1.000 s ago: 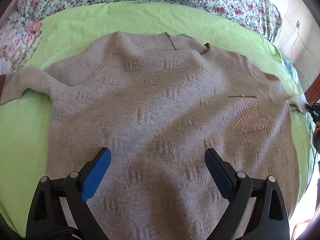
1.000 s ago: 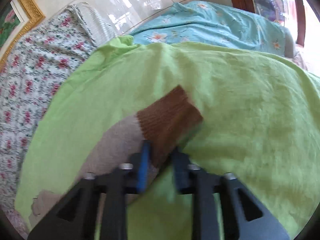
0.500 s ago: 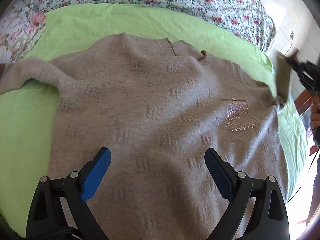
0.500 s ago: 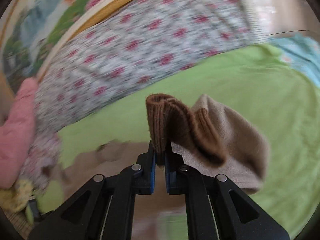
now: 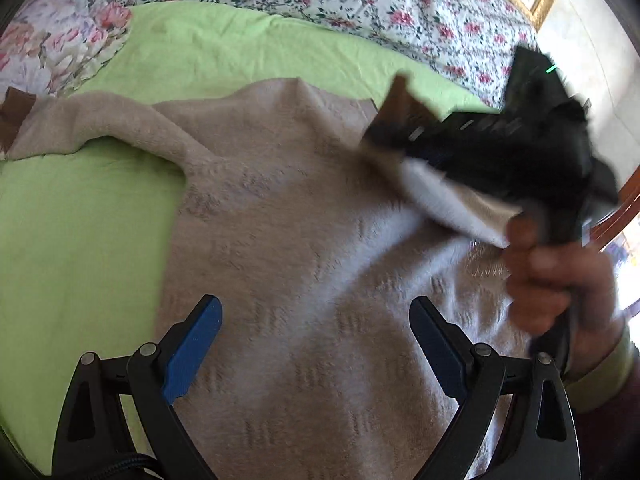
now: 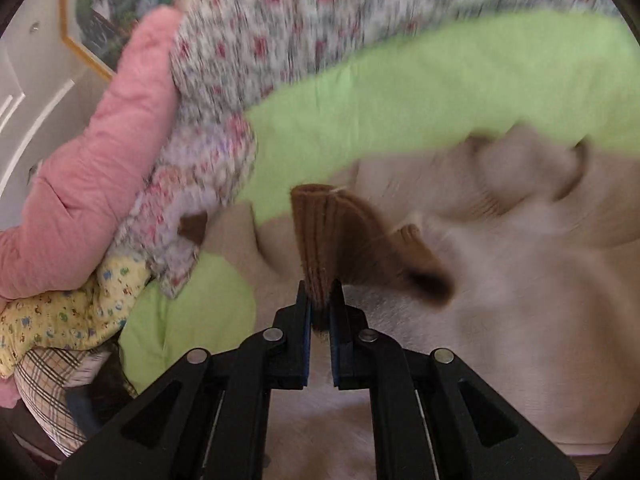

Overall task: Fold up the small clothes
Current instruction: 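Fold the sleeve across the sweater body with the right gripper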

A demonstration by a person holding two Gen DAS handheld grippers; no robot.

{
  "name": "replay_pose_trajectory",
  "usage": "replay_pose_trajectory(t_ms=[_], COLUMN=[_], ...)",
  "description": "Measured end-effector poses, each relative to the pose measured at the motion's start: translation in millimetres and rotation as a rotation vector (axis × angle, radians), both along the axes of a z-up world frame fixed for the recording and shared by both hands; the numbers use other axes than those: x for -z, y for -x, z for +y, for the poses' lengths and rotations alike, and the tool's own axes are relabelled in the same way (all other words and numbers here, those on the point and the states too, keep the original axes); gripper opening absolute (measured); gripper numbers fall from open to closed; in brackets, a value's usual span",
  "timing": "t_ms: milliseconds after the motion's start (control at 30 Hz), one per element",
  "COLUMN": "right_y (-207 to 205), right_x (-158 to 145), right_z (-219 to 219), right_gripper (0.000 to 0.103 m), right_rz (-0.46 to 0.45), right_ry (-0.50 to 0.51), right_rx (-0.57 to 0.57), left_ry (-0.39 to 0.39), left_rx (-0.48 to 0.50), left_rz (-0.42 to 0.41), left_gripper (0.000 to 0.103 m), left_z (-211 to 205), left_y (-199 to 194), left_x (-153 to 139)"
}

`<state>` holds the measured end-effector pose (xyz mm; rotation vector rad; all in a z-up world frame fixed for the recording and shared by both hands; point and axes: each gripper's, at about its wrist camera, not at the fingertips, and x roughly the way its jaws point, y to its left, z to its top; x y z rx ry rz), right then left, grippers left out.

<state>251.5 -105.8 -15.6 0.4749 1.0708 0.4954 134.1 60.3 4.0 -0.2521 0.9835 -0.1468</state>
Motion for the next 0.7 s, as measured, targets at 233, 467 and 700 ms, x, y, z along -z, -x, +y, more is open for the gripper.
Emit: replay_pose_trajectory(t_ms=[233, 467, 700], right_y=[11.7, 57.6, 109.6], right_x=[4.4, -34.4, -51.0], right_z=[-25.2, -88.9, -155.0], right_gripper=[0.066, 0.066, 0.065], right_rz=[0.026, -0.089, -0.148], right_ry=[-0.114, -0.107, 0.019], right_rx=[0.078, 0.235, 0.477], left_ry=[0.052, 0.001, 0.134], left_rx=[0.014, 0.021, 0.042], left_rz=[0.012, 0.069, 0.028], left_gripper=[0.096, 0.096, 0.026], left_z=[4.9, -7.8, -13.5], left_y=[-36.2, -104.6, -130.8], left_x=[0.6, 23.2, 31.6])
